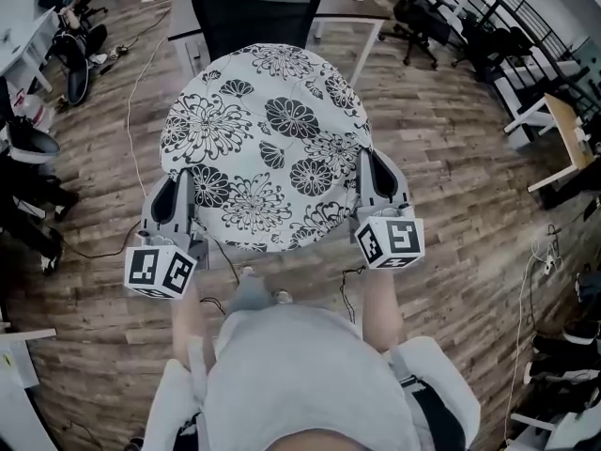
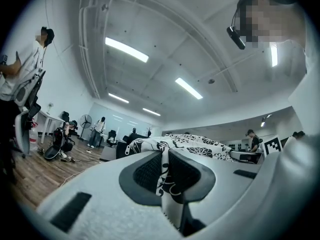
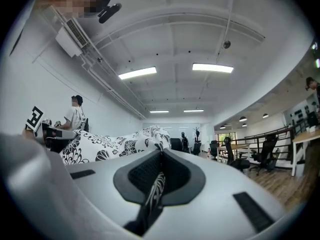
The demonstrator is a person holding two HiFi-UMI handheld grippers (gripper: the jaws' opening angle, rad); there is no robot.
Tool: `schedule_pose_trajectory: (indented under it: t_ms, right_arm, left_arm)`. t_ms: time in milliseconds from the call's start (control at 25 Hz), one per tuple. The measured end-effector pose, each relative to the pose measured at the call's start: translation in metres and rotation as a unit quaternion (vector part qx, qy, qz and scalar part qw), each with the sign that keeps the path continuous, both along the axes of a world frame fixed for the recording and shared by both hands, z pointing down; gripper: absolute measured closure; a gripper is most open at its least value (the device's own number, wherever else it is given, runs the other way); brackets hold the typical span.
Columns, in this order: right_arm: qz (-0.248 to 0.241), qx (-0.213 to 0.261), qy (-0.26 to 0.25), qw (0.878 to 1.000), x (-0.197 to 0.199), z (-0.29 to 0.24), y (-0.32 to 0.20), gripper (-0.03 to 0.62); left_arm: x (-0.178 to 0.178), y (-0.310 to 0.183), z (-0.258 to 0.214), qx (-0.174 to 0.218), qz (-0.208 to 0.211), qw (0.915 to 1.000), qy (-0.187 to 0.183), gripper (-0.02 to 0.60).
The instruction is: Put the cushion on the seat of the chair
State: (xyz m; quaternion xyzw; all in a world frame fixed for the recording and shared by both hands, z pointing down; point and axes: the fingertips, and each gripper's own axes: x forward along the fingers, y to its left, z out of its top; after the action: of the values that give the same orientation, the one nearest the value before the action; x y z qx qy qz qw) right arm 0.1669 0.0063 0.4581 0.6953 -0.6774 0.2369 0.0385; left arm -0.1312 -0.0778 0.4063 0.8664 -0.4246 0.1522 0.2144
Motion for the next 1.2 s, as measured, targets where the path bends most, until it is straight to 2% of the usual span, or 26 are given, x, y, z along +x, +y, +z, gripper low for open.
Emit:
schedule_pose_trajectory:
  t_ms: [200, 360, 600, 1200]
  right_arm:
    - [-0.004, -0.023, -0.003, 1.000, -0.003, -0.009, -0.006, 0.579]
    - [0.016, -0.013, 0.001, 1.000, -0.006, -0.018, -0.002, 0.579]
    - [0.006, -0.013, 0.004, 1.000, -0.005, -0.007, 0.000, 0.579]
    - [0.028, -0.005, 0.011, 1.000, -0.008, -0.006, 0.004, 0.579]
  left_arm:
    - [-0.002, -0.006, -0.006, -0.021, -0.003, 0.9998, -0.003, 0.546]
    - [-0.003, -0.011, -0.012, -0.016, 0.013, 0.9998, -0.003, 0.546]
    - [-0.003, -0.001, 0.000, -0.015, 0.005, 0.9999, -0.004, 0.546]
    - [-0.002, -0.008, 0.003, -0.006, 0.040, 0.9992, 0.005, 0.548]
